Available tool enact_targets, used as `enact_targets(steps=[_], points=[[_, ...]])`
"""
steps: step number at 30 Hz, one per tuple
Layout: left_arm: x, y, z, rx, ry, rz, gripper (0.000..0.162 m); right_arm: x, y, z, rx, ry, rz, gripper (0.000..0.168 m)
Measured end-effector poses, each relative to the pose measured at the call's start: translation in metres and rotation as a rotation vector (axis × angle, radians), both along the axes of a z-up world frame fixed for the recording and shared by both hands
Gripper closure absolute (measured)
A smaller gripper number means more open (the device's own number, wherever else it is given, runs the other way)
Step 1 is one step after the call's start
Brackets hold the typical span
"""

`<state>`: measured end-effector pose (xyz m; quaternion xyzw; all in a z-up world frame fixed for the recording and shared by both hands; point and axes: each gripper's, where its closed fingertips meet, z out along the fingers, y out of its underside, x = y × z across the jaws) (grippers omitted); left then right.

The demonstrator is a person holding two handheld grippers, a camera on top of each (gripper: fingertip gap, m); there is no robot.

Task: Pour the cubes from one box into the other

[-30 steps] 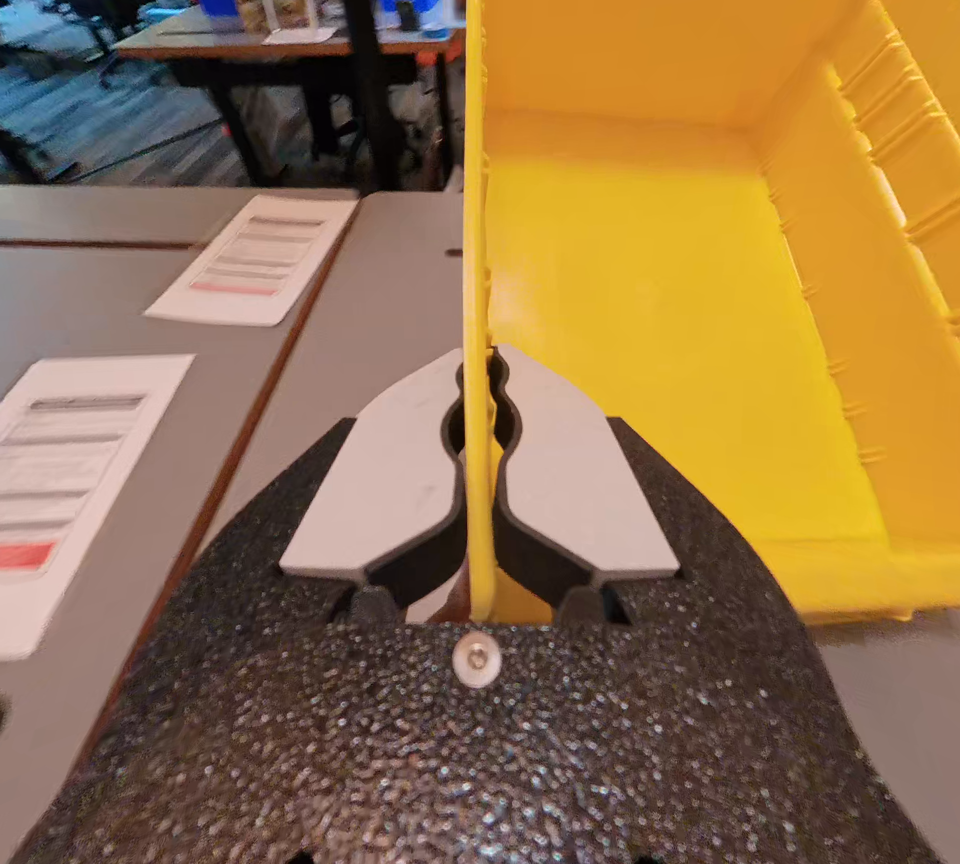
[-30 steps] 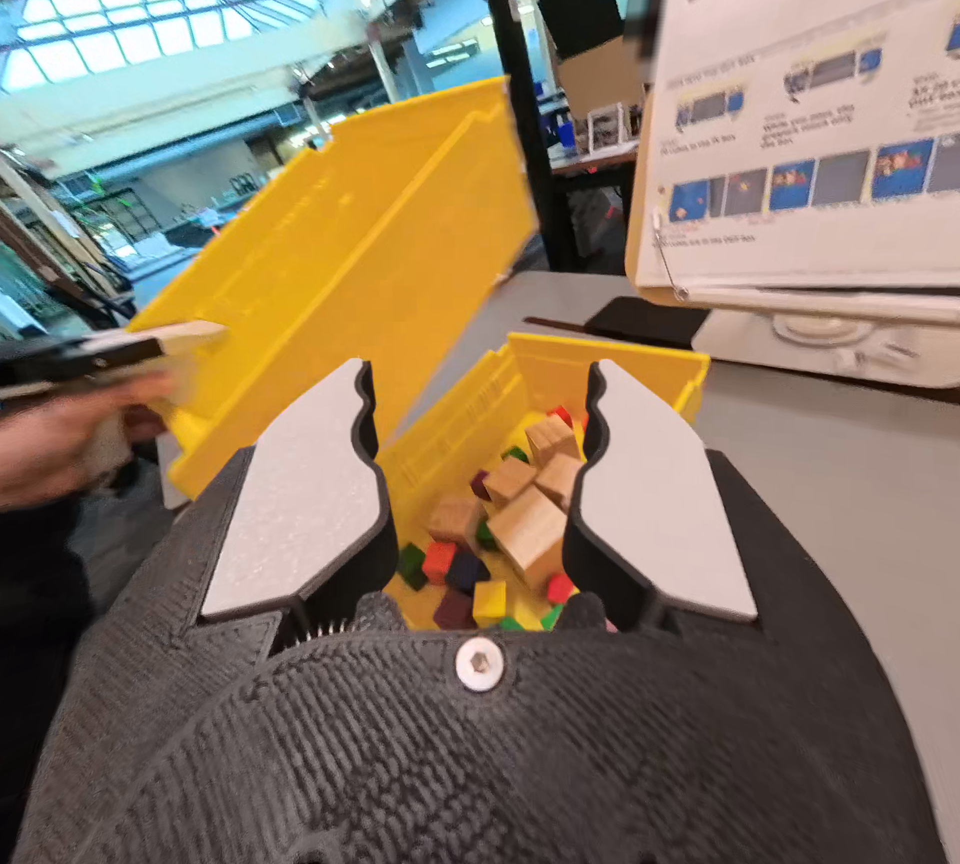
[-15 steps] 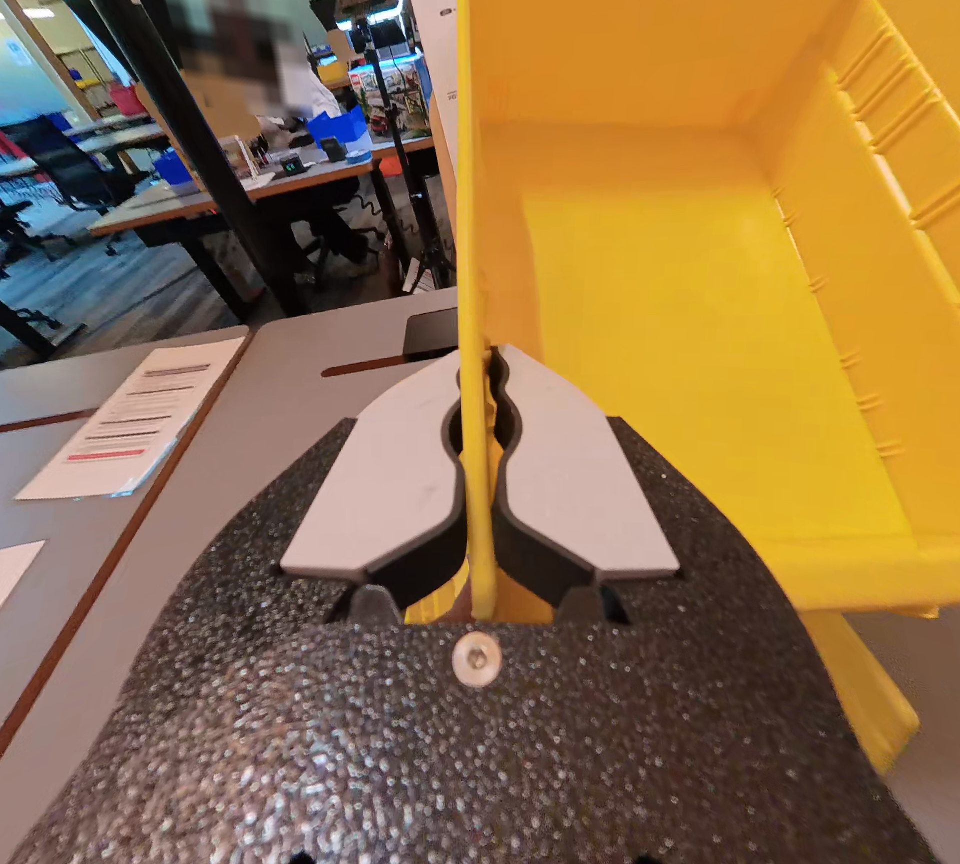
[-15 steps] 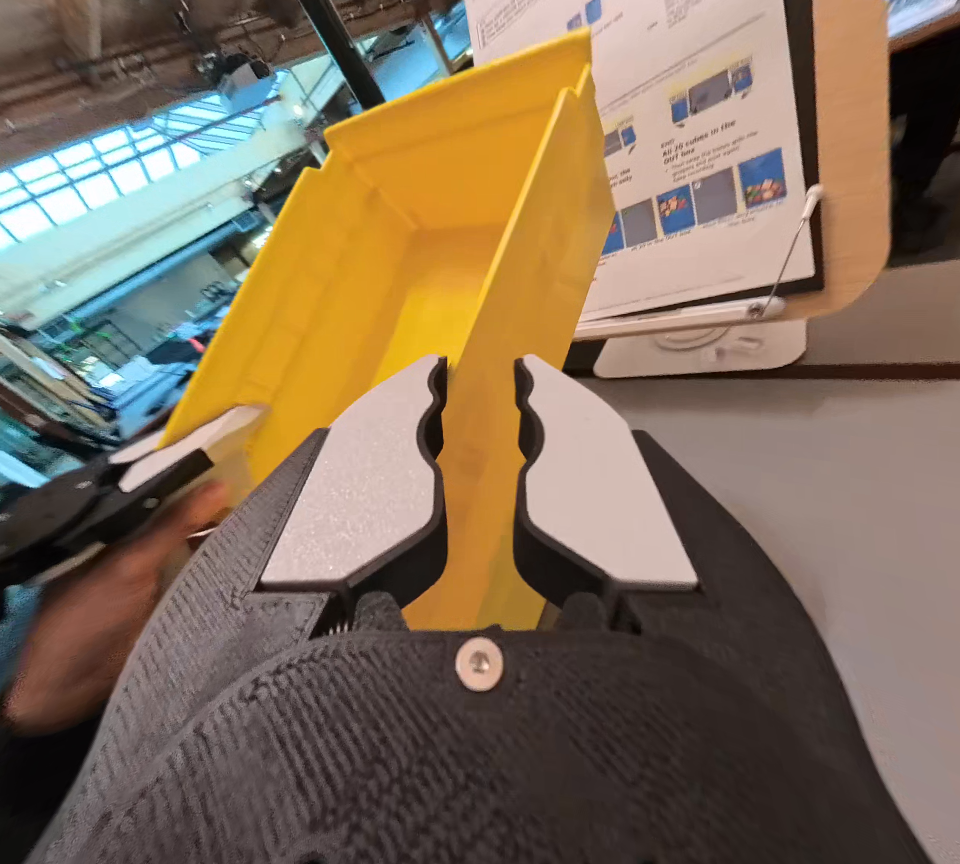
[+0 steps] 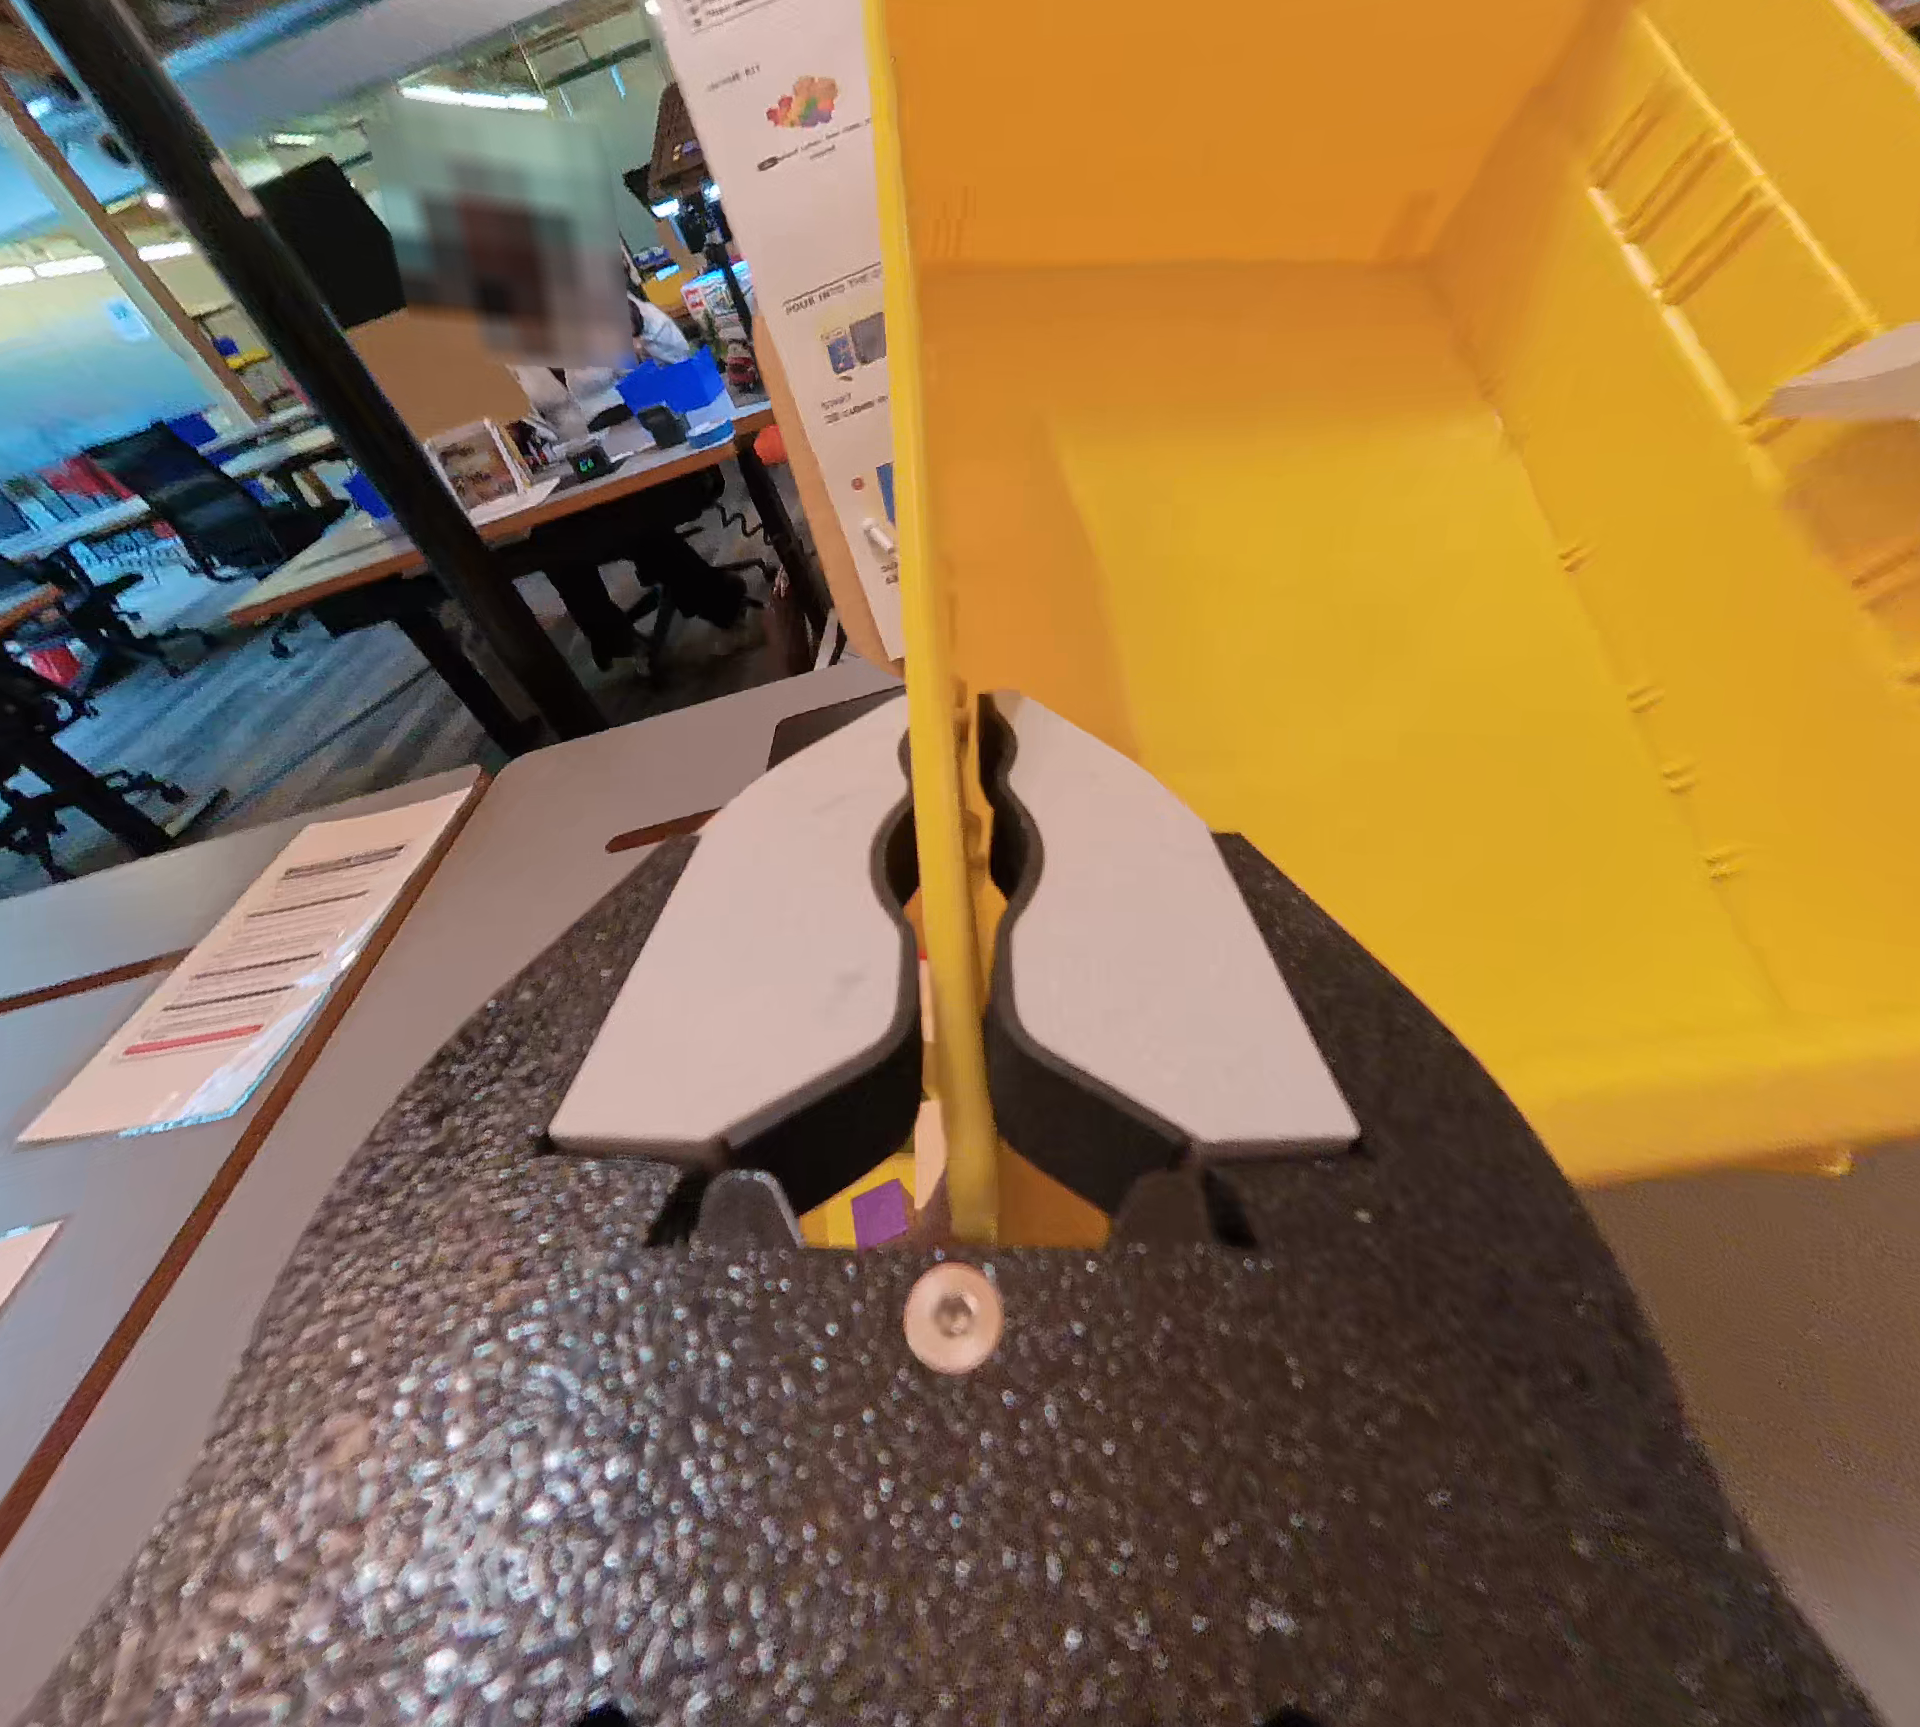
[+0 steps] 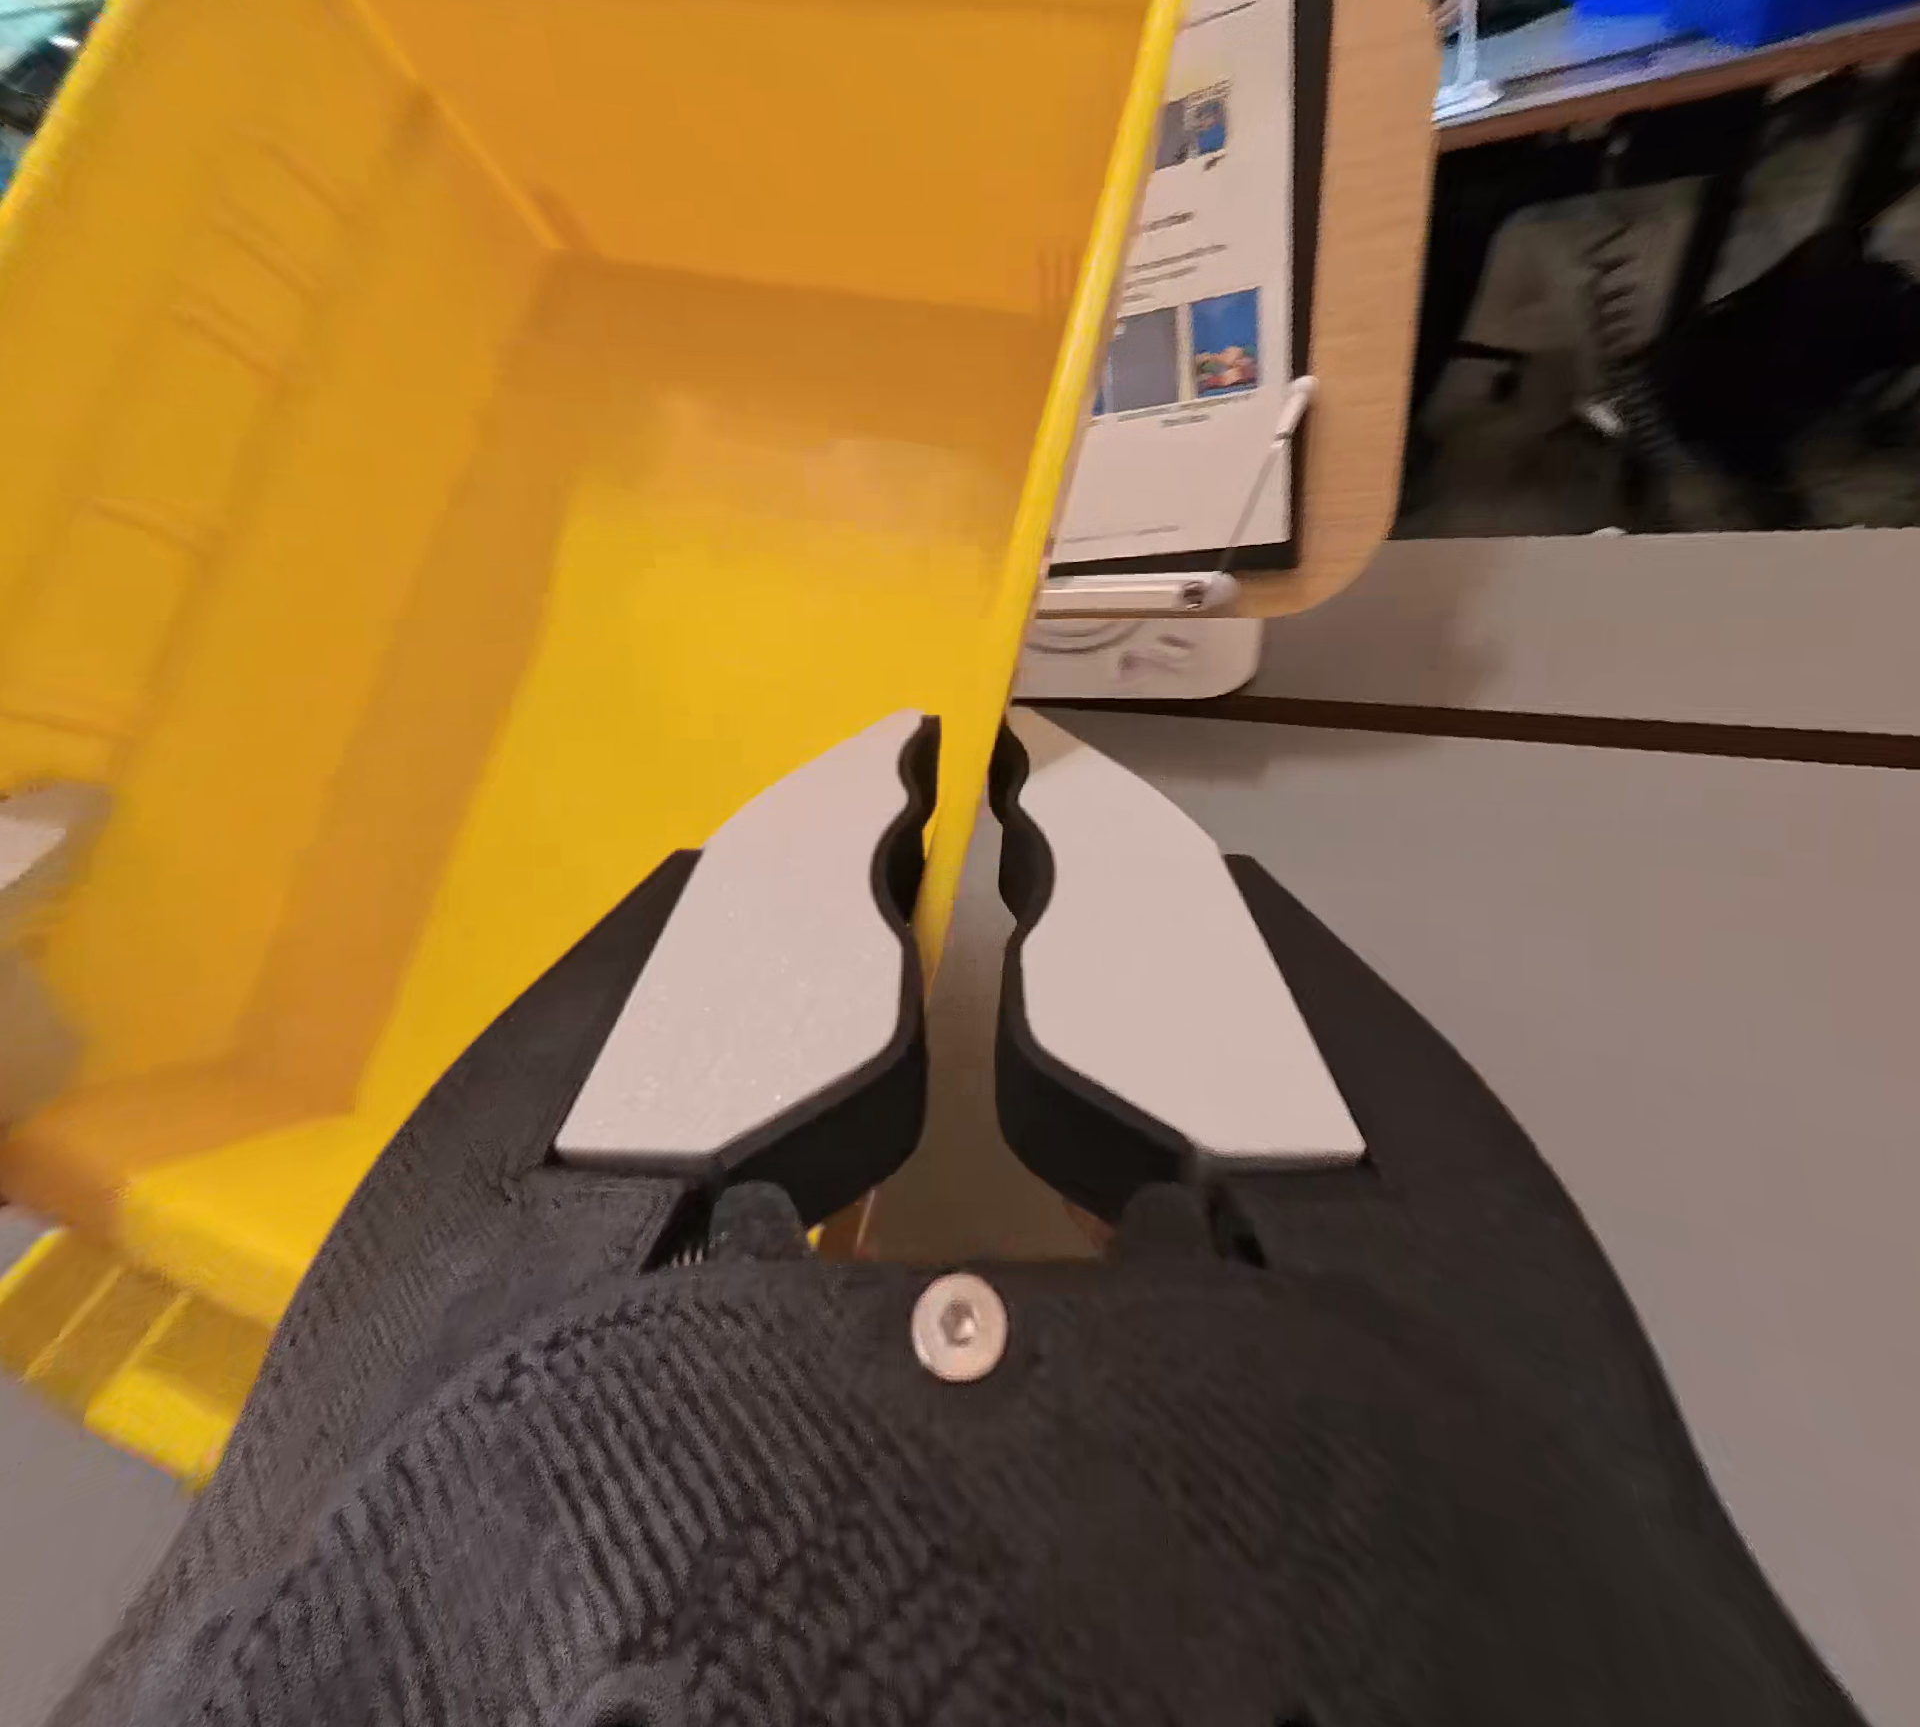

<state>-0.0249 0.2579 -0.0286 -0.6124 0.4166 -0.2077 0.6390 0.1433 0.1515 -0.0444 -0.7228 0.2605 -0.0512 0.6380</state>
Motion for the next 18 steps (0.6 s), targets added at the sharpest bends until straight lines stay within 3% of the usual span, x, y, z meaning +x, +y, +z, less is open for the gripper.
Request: enact_targets(steps=[1, 6, 9, 13, 16, 18], points=[[0.004, -0.005, -0.003, 0.011, 0.014, -0.008, 0.153, 0.005, -0.004, 0.001, -0.017, -0.025, -0.026, 0.161], [0.026, -0.050, -0.003, -0.109, -0.042, -0.254, 0.106, 0.039, -0.033, 0.006, -0.093, -0.063, -0.051, 0.164], [0.010, -0.060, -0.002, -0.153, -0.037, -0.372, 0.082, 0.076, -0.078, 0.006, -0.174, -0.131, -0.136, 0.164], [-0.040, -0.001, -0.036, -0.227, 0.060, -0.250, 0.080, 0.130, -0.159, -0.012, -0.254, -0.134, -0.226, 0.164], [-0.082, 0.050, -0.081, -0.386, 0.095, -0.115, 0.079, 0.168, -0.215, -0.041, -0.262, -0.057, -0.264, 0.164], [-0.099, 0.061, -0.110, -0.498, 0.116, -0.094, 0.079, 0.190, -0.247, -0.065, -0.274, 0.006, -0.294, 0.164]])
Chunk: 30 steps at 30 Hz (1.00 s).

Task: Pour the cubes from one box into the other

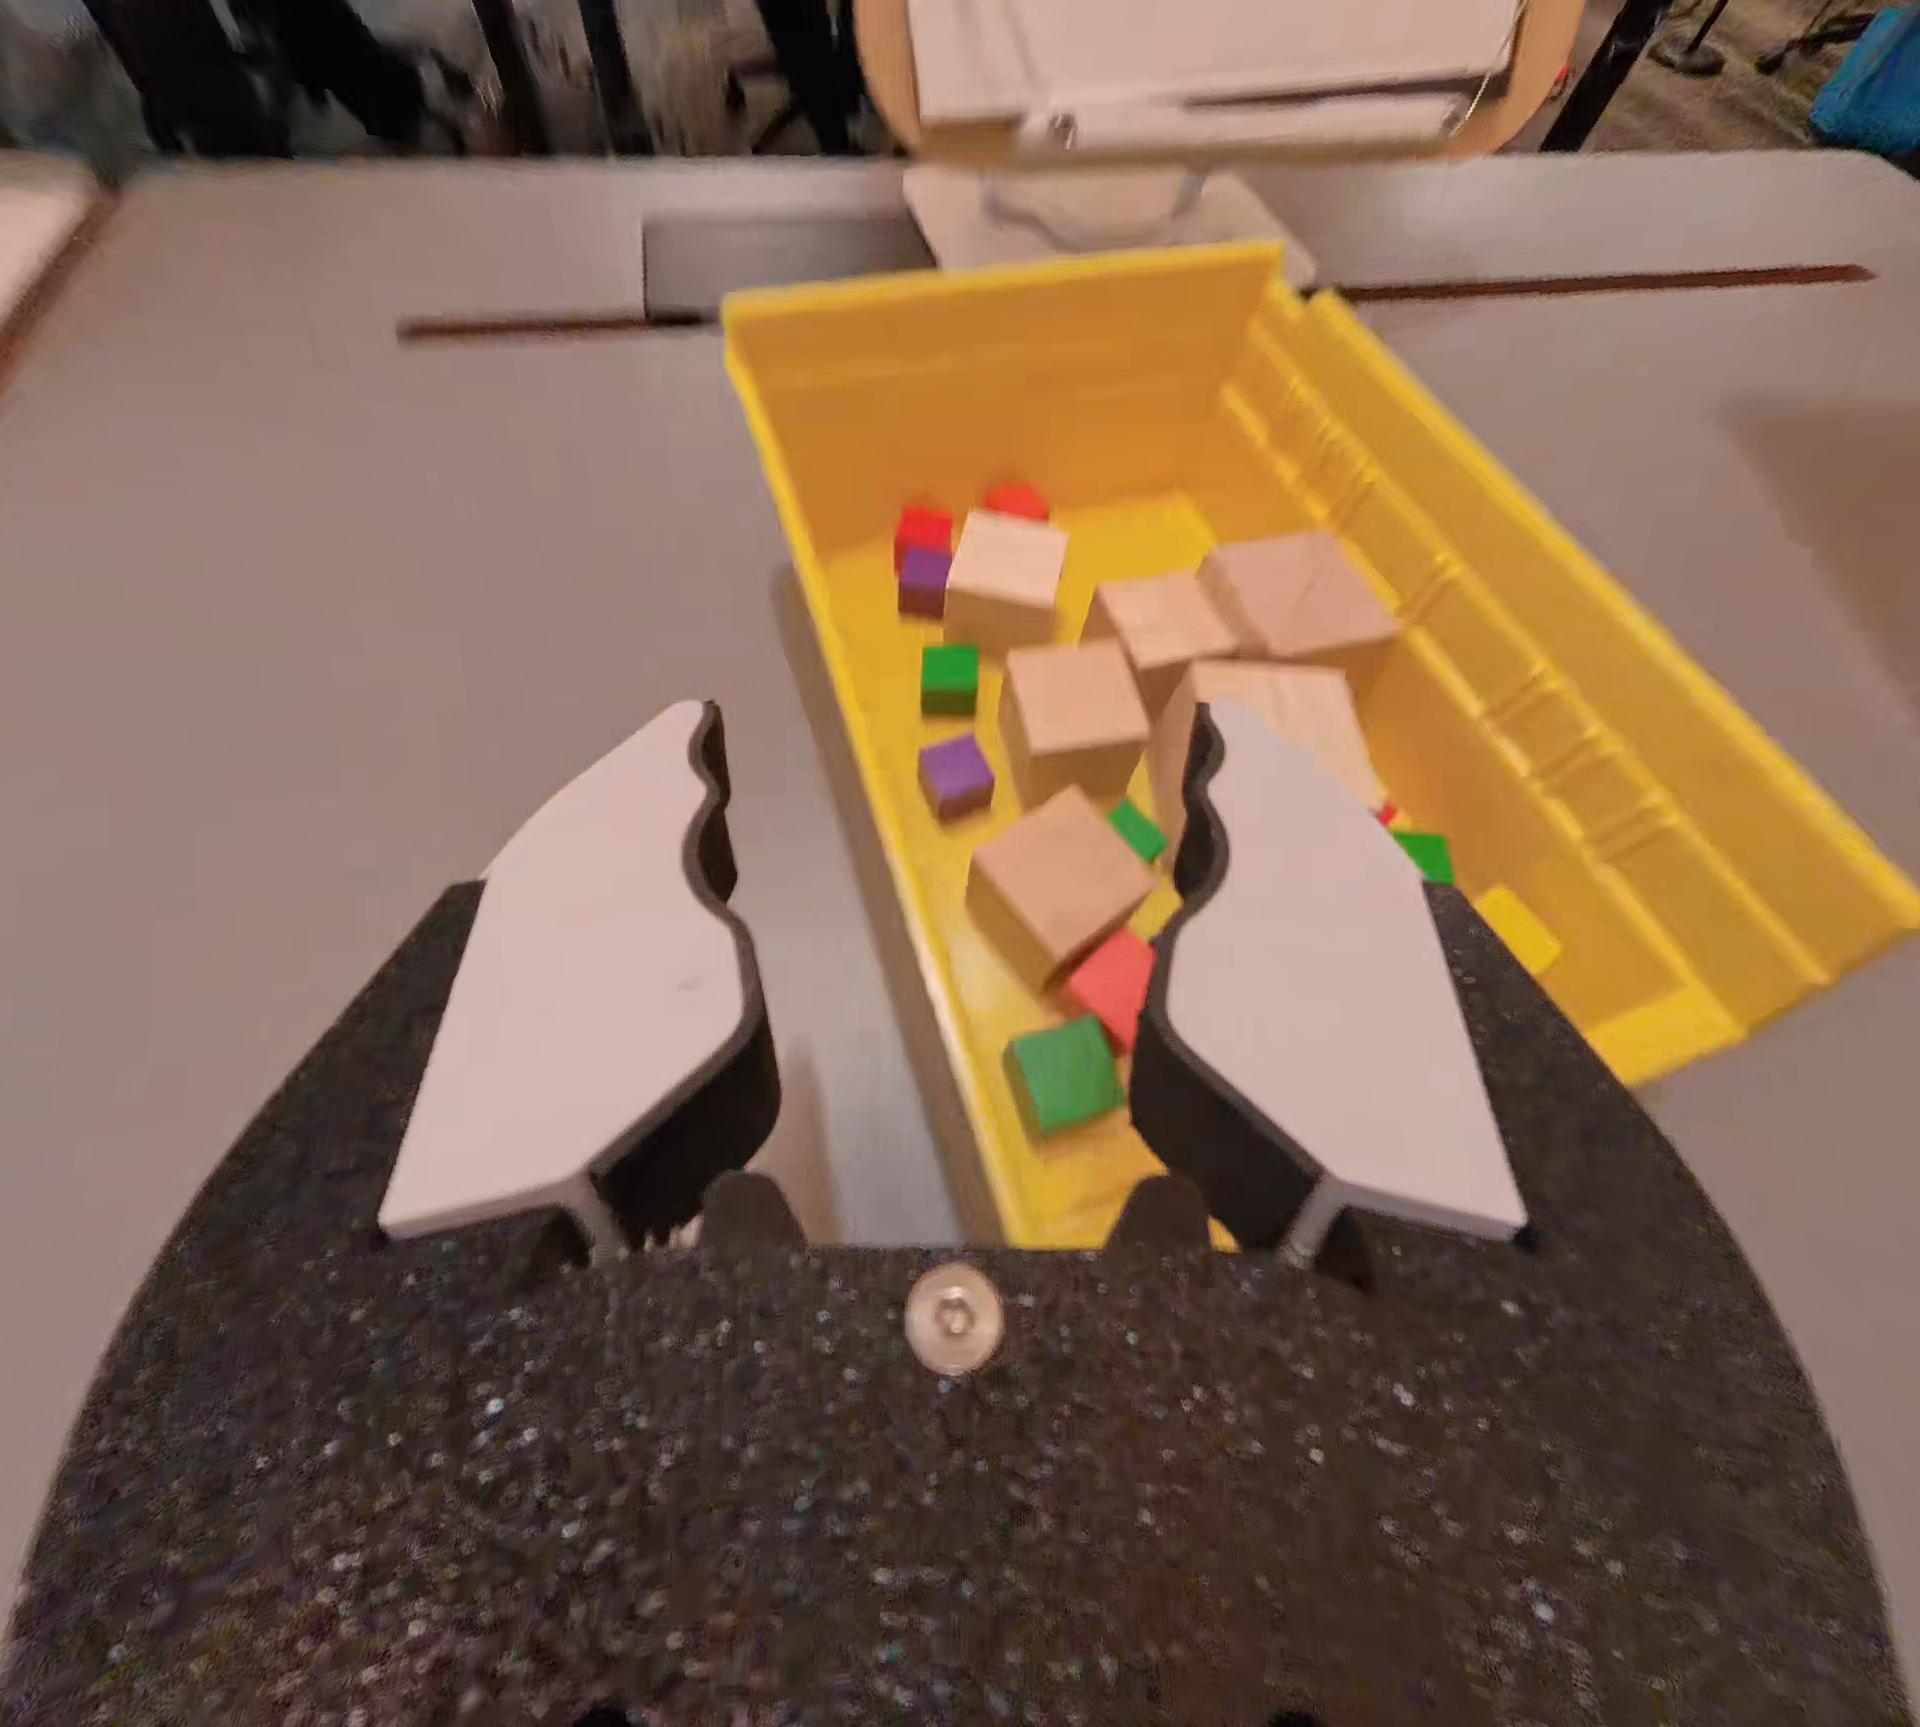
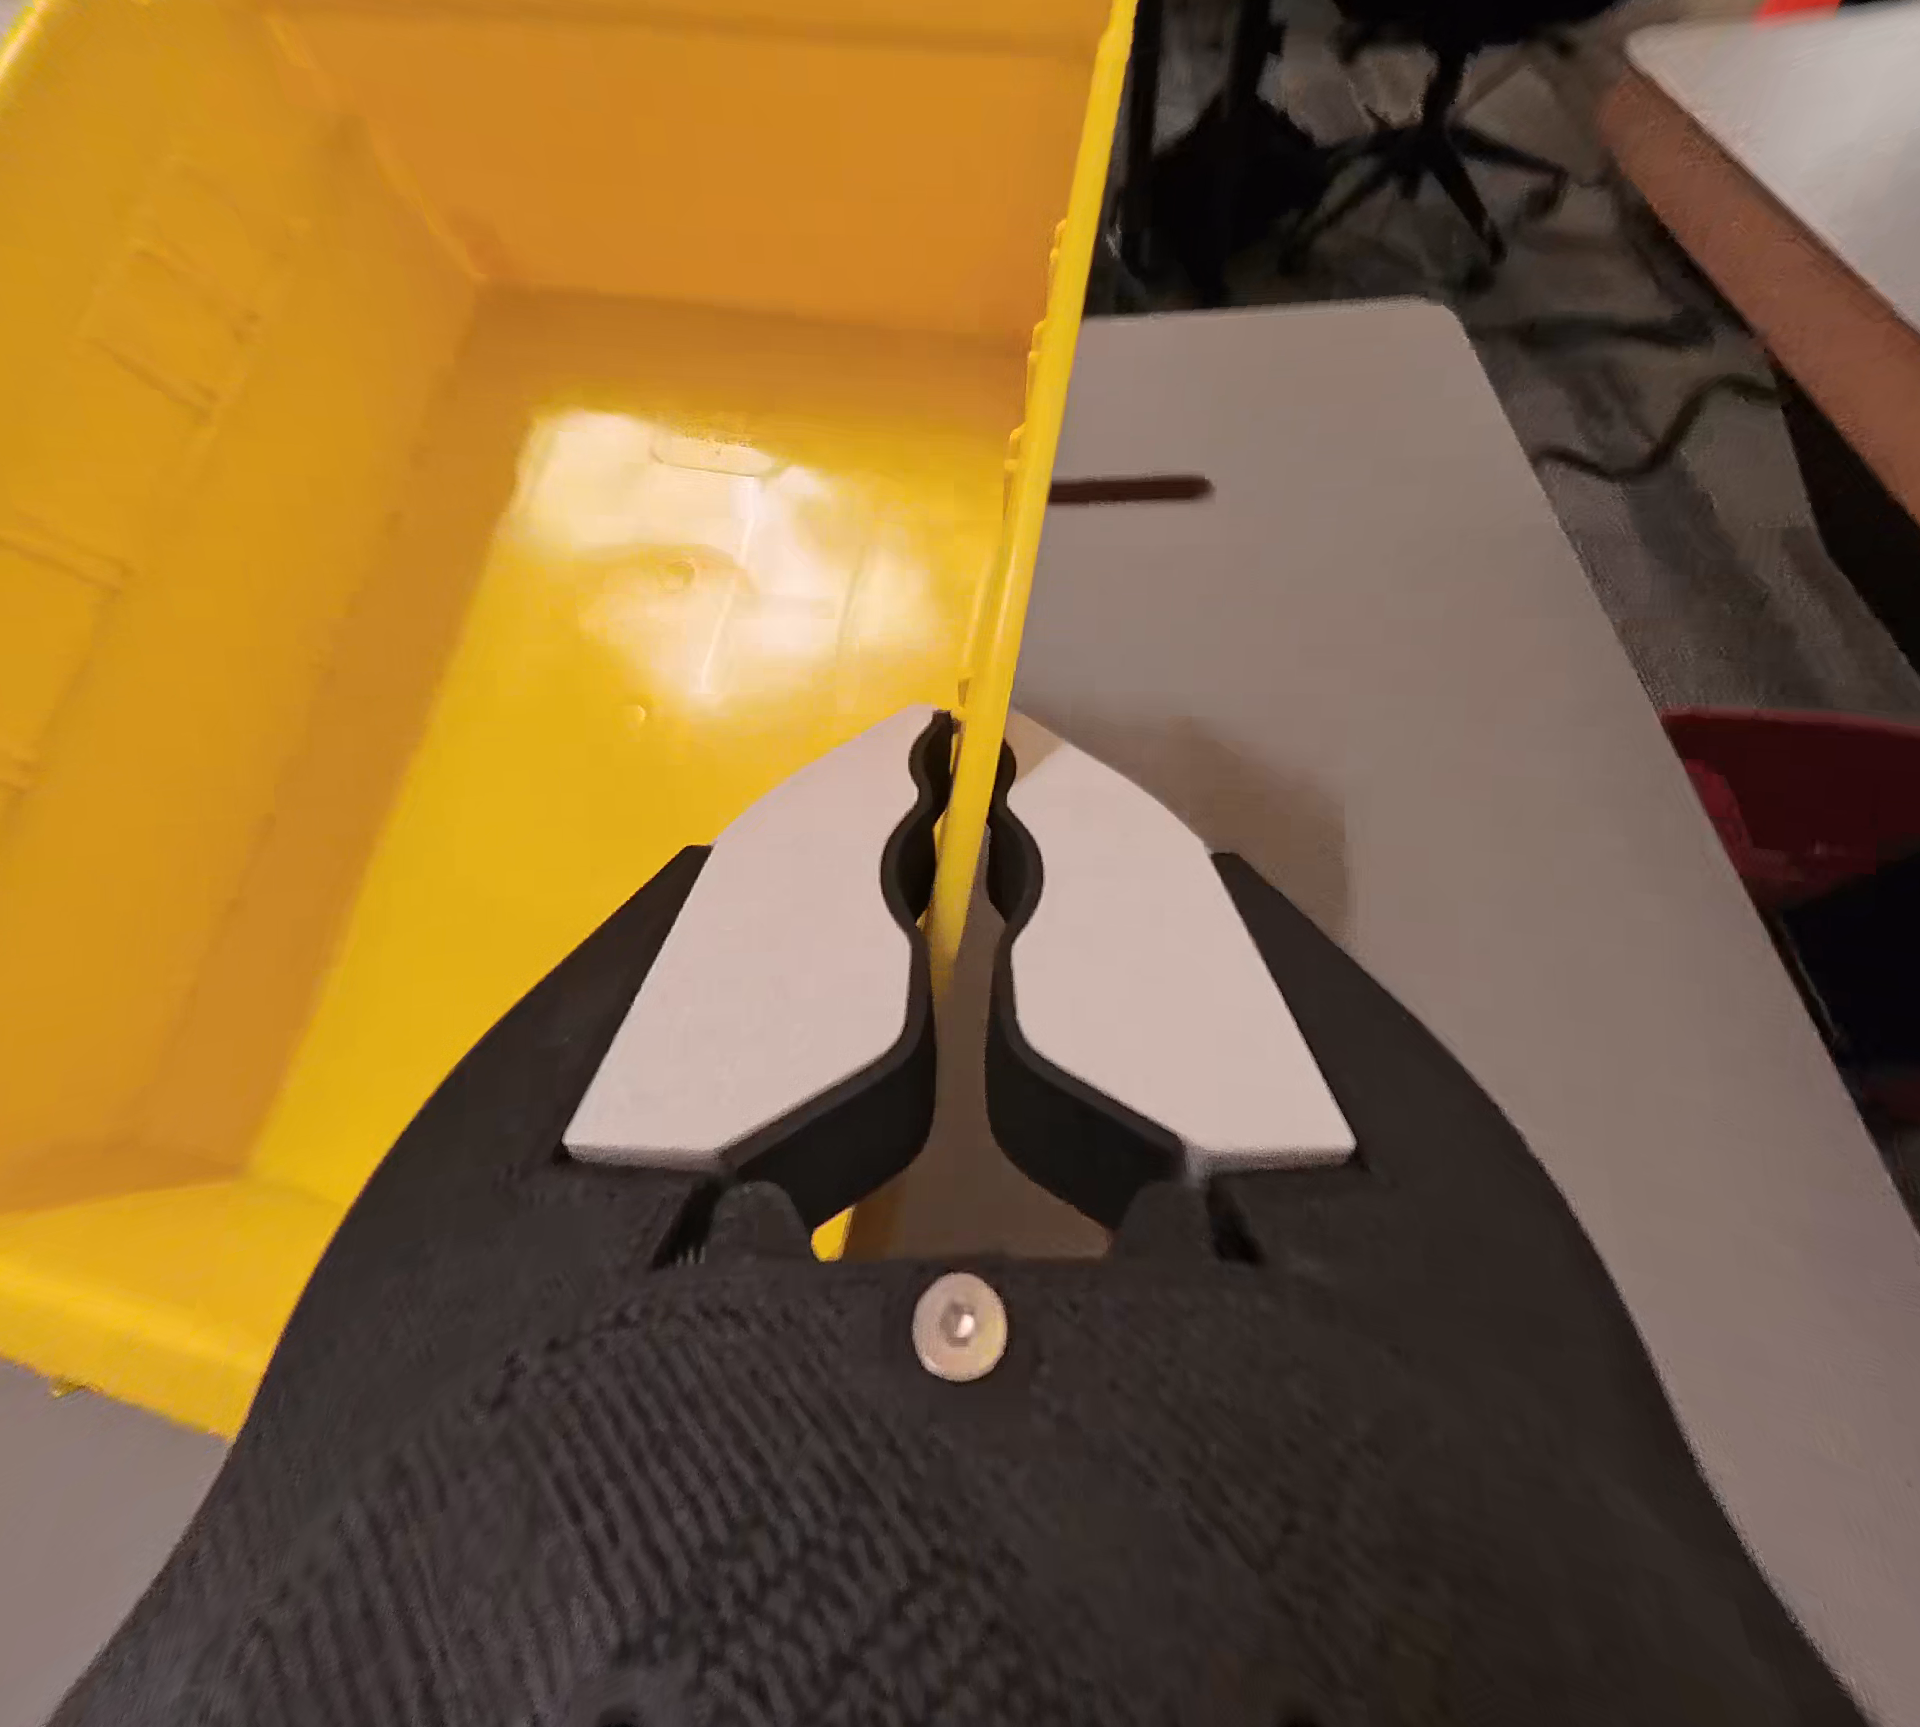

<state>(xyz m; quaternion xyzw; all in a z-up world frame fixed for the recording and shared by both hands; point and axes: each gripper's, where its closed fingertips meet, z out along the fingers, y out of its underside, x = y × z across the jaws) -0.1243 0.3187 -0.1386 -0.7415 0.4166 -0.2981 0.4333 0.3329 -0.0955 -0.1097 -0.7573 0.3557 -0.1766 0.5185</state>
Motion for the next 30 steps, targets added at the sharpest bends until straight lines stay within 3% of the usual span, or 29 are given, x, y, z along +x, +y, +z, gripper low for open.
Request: enact_targets(steps=[3, 6, 13, 16, 19, 20, 24, 26, 30], points=[[-0.014, 0.001, -0.037, -0.041, 0.106, 0.030, 0.081, 0.025, -0.035, -0.035, -0.060, 0.042, -0.063, 0.163], [-0.007, -0.011, -0.056, -0.070, 0.134, 0.011, 0.087, 0.044, -0.049, -0.063, -0.133, 0.084, -0.099, 0.163], [-0.011, 0.005, -0.062, 0.087, 0.206, 0.066, 0.135, 0.078, -0.033, -0.096, -0.207, 0.220, 0.004, 0.163], [-0.008, 0.004, -0.061, 0.102, 0.168, 0.050, 0.153, 0.097, -0.026, -0.096, -0.267, 0.202, 0.049, 0.163], [-0.011, 0.013, -0.060, 0.116, 0.168, 0.080, 0.157, 0.112, -0.022, -0.096, -0.266, 0.211, 0.048, 0.163], [-0.013, 0.017, -0.060, 0.107, 0.161, 0.082, 0.157, 0.116, -0.023, -0.092, -0.273, 0.184, 0.038, 0.158], [-0.029, 0.043, -0.060, 0.094, 0.164, 0.122, 0.157, 0.127, -0.042, -0.047, -0.251, 0.000, -0.093, 0.108], [-0.042, 0.066, -0.061, 0.094, 0.166, 0.155, 0.157, 0.121, -0.054, -0.028, -0.241, -0.036, -0.142, 0.098], [-0.066, 0.130, -0.061, 0.099, 0.184, 0.162, 0.157, 0.074, -0.042, -0.012, -0.119, 0.050, -0.054, 0.091]])
